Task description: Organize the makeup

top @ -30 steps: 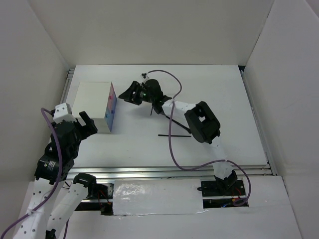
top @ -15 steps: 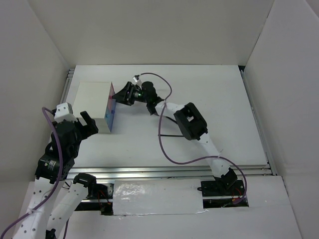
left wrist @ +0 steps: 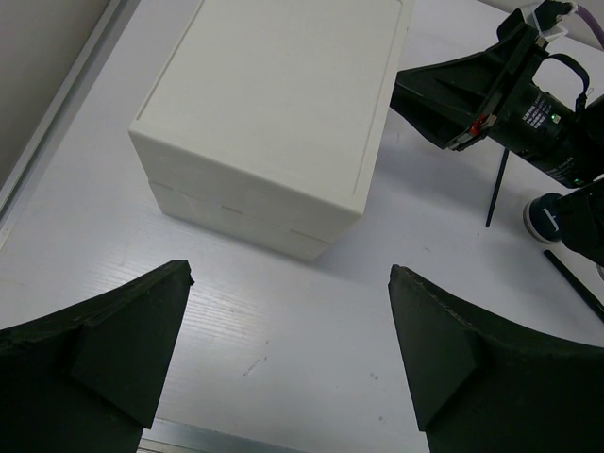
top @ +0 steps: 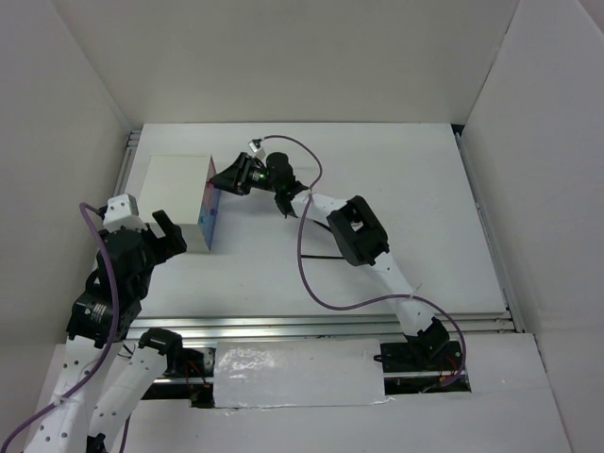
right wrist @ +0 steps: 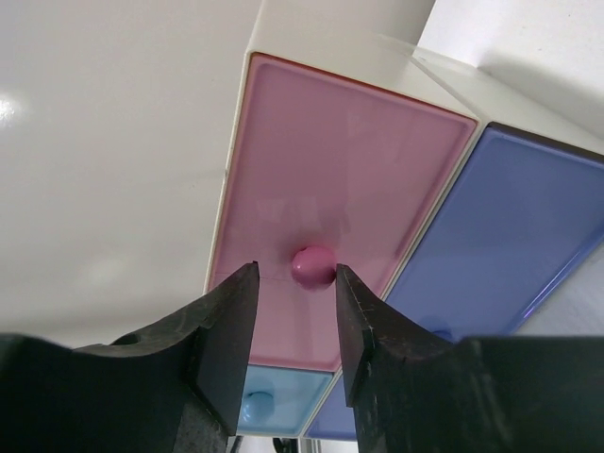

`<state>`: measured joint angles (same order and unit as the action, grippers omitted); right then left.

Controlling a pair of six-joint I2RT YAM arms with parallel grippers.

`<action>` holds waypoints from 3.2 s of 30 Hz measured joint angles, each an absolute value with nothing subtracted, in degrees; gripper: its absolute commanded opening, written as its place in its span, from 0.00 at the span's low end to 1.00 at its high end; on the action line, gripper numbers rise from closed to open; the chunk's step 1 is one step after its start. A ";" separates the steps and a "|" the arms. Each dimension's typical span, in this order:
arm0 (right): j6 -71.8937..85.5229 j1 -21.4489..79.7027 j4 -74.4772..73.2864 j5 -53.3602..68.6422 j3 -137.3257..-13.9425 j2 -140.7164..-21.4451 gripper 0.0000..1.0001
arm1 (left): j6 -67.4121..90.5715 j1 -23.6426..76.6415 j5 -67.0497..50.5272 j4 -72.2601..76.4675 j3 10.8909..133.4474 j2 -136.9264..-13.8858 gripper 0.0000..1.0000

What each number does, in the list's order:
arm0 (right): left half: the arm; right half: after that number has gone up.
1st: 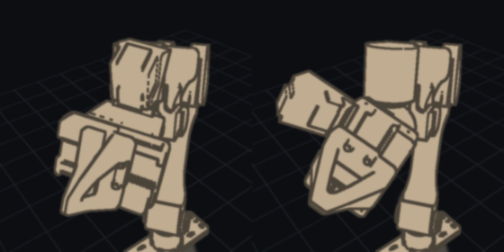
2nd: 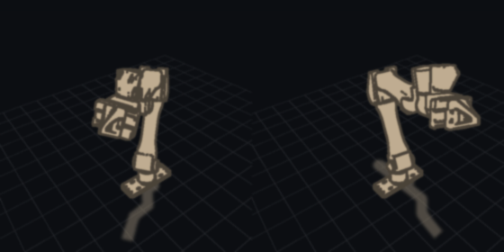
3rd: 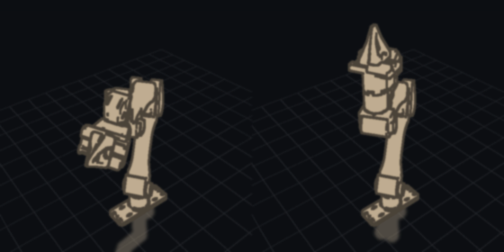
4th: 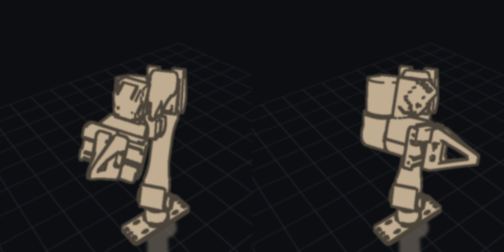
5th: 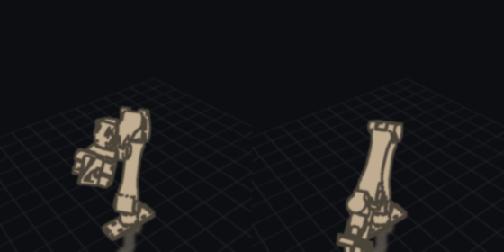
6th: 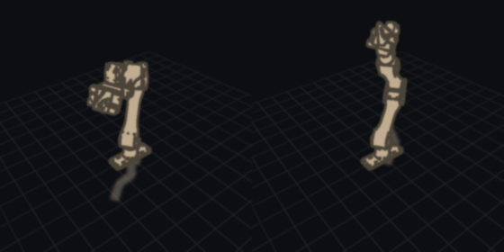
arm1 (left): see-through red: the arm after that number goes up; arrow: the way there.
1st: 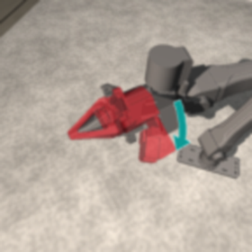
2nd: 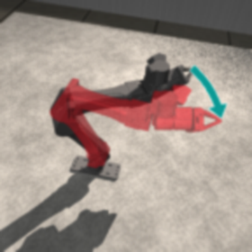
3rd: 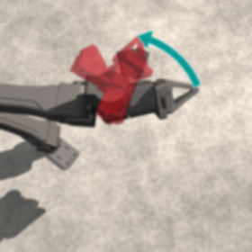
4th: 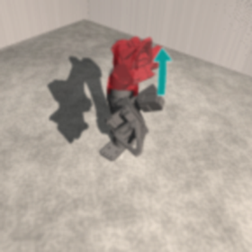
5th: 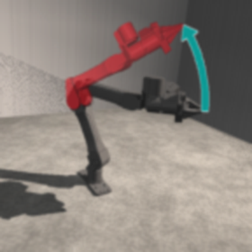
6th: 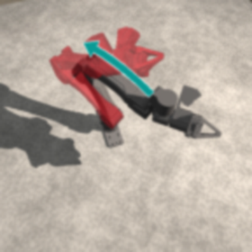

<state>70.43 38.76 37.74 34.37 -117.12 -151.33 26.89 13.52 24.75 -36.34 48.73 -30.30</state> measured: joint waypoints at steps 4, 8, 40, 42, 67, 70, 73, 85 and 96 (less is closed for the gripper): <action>70.70 38.87 37.74 34.35 -117.34 -151.70 0.44 | 26.89 13.52 24.60 -36.34 48.73 -30.30 0.99; 70.67 38.96 37.71 34.33 -117.38 -151.85 0.44 | 26.89 13.52 24.53 -36.34 48.73 -30.28 0.99; 66.96 33.34 46.06 38.63 -95.24 -140.73 0.25 | 25.76 13.52 23.99 -35.92 48.71 -30.65 0.99; 66.57 32.40 47.22 39.22 -92.73 -139.48 0.26 | 25.76 13.52 23.99 -35.92 48.71 -30.65 0.99; 52.58 21.74 31.92 33.15 -60.36 -99.07 1.00 | 24.38 13.52 9.41 -30.37 48.01 -40.66 0.99; 47.83 22.02 18.81 25.74 -58.78 -86.76 1.00 | 24.71 14.15 4.51 -27.40 48.42 -46.89 0.99; 44.14 22.20 8.80 19.51 -56.16 -74.72 1.00 | 25.78 17.19 2.63 -25.71 51.33 -55.05 0.99; 37.34 21.96 -19.11 11.16 -46.11 -42.50 1.00 | 25.54 32.95 7.60 -20.32 77.60 -87.74 0.99; 35.79 21.96 -30.94 13.32 -44.64 -26.11 1.00 | 20.99 35.33 8.67 -18.59 96.33 -114.52 1.00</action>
